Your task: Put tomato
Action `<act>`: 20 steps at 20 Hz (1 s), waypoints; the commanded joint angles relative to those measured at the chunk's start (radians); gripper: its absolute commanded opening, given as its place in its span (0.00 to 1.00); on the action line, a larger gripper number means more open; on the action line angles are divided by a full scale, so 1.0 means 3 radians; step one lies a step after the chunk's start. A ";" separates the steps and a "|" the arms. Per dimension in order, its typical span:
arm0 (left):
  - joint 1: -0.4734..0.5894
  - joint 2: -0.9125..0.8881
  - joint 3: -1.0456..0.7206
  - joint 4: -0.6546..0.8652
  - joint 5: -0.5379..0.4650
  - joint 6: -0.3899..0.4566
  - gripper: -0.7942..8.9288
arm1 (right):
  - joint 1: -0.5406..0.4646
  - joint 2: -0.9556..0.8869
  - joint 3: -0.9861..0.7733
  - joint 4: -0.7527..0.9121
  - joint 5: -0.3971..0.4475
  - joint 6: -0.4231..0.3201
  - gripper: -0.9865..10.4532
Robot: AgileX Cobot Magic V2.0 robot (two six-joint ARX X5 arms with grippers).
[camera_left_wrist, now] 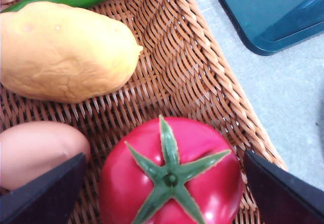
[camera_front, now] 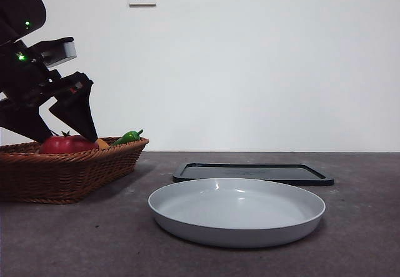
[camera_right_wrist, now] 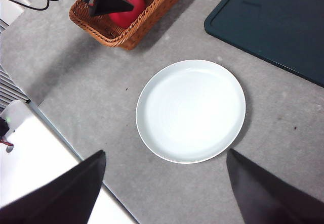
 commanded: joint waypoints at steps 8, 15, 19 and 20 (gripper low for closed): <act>-0.0013 0.0179 0.0066 -0.0058 -0.0010 0.0013 0.47 | 0.0020 0.0024 0.0075 0.0022 -0.0001 -0.0028 0.42; -0.0014 0.0004 0.0267 -0.0093 -0.0006 -0.0139 0.42 | 0.0020 0.0024 0.0075 0.0022 -0.0001 -0.0027 0.42; -0.0191 -0.0315 0.0793 -0.0510 0.0093 -0.0200 0.42 | 0.0020 0.0024 0.0075 0.0023 -0.0001 -0.0028 0.42; -0.0291 -0.0384 0.0868 -0.0562 0.0223 -0.0245 0.42 | 0.0020 0.0024 0.0075 0.0024 0.0000 -0.0028 0.42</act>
